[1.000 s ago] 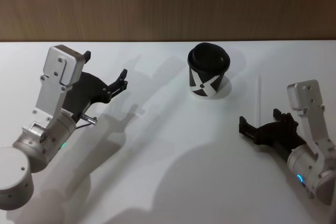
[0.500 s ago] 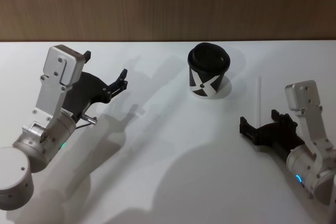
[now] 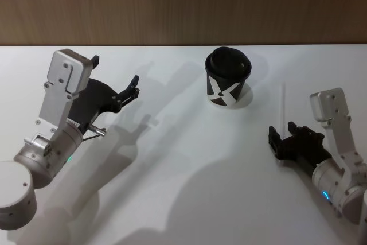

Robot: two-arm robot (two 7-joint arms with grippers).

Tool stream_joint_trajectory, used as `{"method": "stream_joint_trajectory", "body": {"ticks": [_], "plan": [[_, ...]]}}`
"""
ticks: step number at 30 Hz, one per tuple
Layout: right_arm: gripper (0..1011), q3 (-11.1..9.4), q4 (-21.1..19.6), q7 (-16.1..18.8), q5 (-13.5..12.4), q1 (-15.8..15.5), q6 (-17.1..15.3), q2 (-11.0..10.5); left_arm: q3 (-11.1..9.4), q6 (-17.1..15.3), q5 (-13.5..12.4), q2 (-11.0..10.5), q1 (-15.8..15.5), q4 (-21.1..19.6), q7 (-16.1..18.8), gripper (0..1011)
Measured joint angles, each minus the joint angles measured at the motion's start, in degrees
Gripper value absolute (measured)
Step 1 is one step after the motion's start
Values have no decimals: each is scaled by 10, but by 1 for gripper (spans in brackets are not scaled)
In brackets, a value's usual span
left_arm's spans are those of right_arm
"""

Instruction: Pick up the straw with one hand, pass it to the other hand, and insert it into the cup.

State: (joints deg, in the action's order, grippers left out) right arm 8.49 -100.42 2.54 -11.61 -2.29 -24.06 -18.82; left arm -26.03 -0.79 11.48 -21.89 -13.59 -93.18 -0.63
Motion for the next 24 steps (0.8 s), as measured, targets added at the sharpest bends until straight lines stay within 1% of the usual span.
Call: {"method": "stream_joint_trajectory", "body": {"ticks": [1, 3, 6, 7, 8, 9, 10, 12, 13, 14, 16, 24], "plan": [[455, 0, 0, 0, 0, 0, 0, 0, 0, 0, 0, 0, 0, 0, 0, 1003], [415, 0, 0, 0, 0, 0, 0, 0, 0, 0, 0, 0, 0, 0, 0, 1003], [299, 0, 0, 0, 1, 0, -1, 0, 0, 0, 0, 0, 0, 0, 0, 1003], [274, 0, 0, 0, 1, 0, -1, 0, 0, 0, 0, 0, 0, 0, 0, 1003], [215, 0, 0, 0, 1, 0, -1, 0, 0, 0, 0, 0, 0, 0, 0, 1003], [215, 0, 0, 0, 1, 0, -1, 0, 0, 0, 0, 0, 0, 0, 0, 1003], [179, 0, 0, 0, 1, 0, -1, 0, 0, 0, 0, 0, 0, 0, 0, 1003], [141, 0, 0, 0, 1, 0, -1, 0, 0, 0, 0, 0, 0, 0, 0, 1003], [91, 0, 0, 0, 1, 0, -1, 0, 0, 0, 0, 0, 0, 0, 0, 1003], [91, 0, 0, 0, 1, 0, -1, 0, 0, 0, 0, 0, 0, 0, 0, 1003], [52, 0, 0, 0, 2, 0, -1, 0, 0, 0, 0, 0, 0, 0, 0, 1003], [7, 0, 0, 0, 2, 0, -1, 0, 0, 0, 0, 0, 0, 0, 0, 1003]]}}
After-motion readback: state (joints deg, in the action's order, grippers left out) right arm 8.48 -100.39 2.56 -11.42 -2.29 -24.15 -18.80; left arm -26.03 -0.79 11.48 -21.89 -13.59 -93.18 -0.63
